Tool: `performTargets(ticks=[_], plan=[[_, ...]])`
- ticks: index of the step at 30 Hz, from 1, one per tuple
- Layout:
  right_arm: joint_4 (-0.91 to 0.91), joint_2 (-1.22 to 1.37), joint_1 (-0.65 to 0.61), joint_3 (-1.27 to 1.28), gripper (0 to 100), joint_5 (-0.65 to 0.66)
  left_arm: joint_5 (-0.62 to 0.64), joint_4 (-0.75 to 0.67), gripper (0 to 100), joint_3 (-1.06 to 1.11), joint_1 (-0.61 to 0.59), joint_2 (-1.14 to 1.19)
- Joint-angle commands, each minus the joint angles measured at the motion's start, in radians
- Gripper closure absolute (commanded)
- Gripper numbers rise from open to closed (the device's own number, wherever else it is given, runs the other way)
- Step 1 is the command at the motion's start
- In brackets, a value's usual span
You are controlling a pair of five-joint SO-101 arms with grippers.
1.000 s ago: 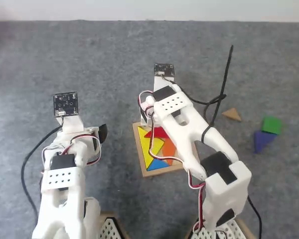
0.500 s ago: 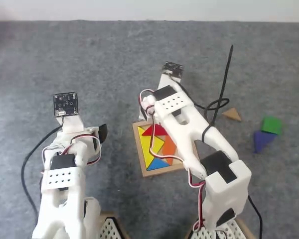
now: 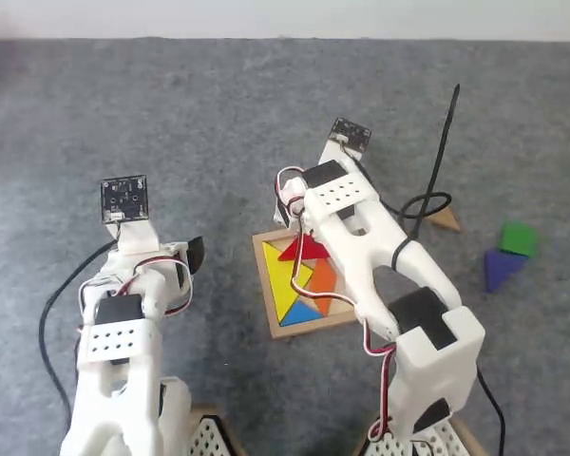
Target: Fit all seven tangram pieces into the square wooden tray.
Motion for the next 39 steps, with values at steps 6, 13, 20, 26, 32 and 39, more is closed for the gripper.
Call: performTargets(ticks=[6,13,20,26,32,39], plan=[[0.033,-0.2,0.062,-0.006,86.1,0.247,-0.009,-0.018,73,-0.005,-0.005,-0.009],[-0.03,-0.263,0.139,-0.017,86.0,0.408,-0.009,-0.018,73,-0.005,-0.005,-0.011],[-0.091,-0.104,0.15,-0.02,86.0,0.559,-0.009,-0.017,73,-0.004,-0.006,-0.008],[0.004,-0.102,0.312,-0.015,85.8,0.566,-0.009,-0.017,73,-0.004,-0.006,-0.011],[0.002,-0.079,0.282,0.023,85.8,0.609,-0.009,-0.017,73,-0.004,-0.005,-0.011],[-0.028,-0.015,0.26,0.037,85.9,0.609,-0.009,-0.017,73,-0.004,-0.006,-0.009]])
